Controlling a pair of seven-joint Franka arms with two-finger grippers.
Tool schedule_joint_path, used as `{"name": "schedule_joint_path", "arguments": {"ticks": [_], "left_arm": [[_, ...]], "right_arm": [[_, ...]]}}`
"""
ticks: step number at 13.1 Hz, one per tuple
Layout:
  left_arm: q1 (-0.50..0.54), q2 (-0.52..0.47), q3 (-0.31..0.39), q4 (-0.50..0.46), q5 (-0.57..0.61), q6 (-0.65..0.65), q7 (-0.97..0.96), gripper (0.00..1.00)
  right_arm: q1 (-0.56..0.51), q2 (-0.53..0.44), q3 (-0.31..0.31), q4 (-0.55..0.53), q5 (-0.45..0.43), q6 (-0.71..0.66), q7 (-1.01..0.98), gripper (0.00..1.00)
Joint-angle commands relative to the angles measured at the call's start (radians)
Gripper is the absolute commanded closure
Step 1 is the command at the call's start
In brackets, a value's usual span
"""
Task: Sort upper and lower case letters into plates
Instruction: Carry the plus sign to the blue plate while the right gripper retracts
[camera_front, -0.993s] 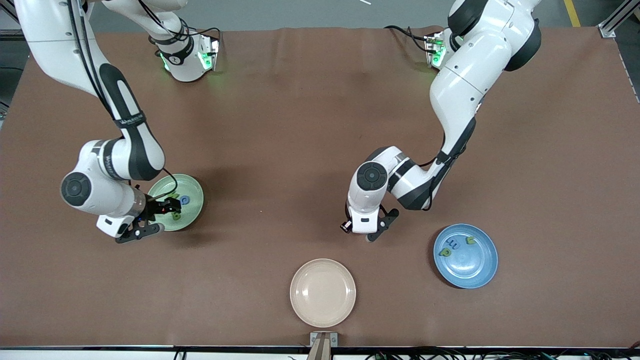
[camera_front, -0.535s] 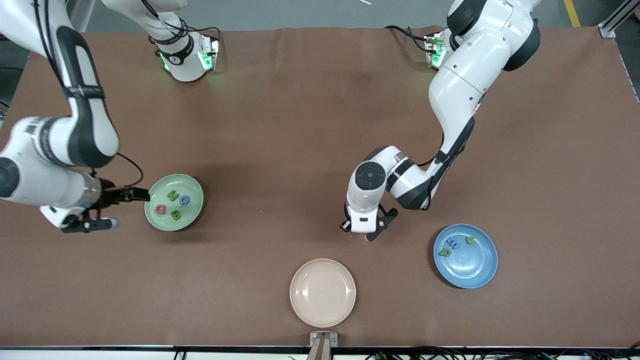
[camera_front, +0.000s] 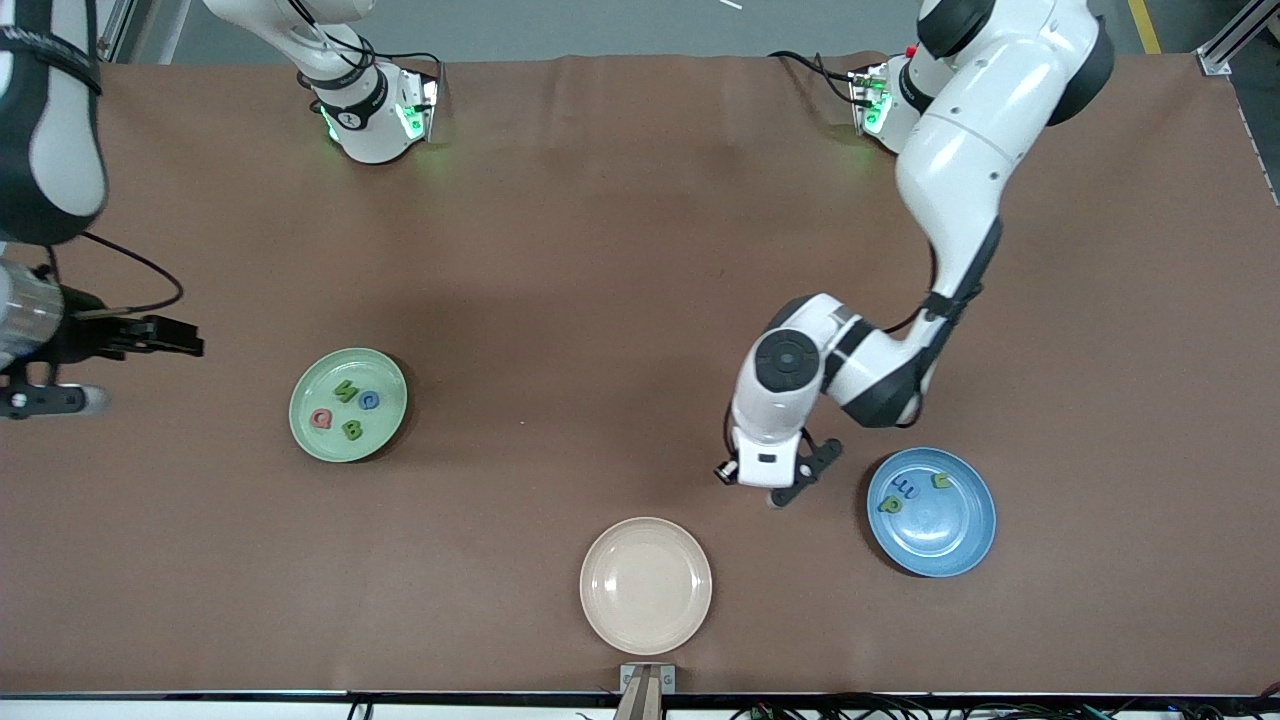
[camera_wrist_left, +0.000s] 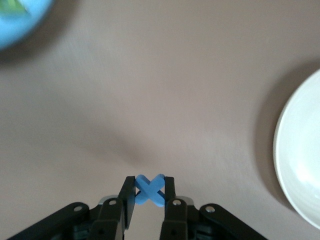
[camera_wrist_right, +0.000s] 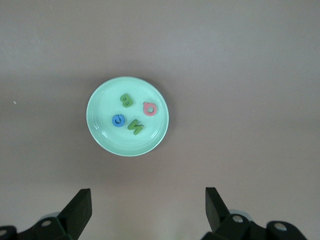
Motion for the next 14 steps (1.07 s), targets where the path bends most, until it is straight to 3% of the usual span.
{"name": "schedule_joint_path", "arguments": {"ticks": [1,8,14], "left_arm": [[0.088,-0.056,-0.025,-0.061,0.002,-0.01,0.156,0.99],[0.306,-0.052,-0.027,-0.071,0.0,-0.082,0.658,0.98],[0.403,-0.018,-0.021,-0.086,0.0,0.0,0.878,0.79]], "right_arm": [[-0.022,0.029,0.008,0.081,-0.011,-0.025,0.018,0.0],[-0.025,-0.022,0.016,0.042,0.038,-0.106,0.007,0.0],[-0.027,-0.174,0.014,-0.104,0.031,-0.064,0.004,0.0]]}}
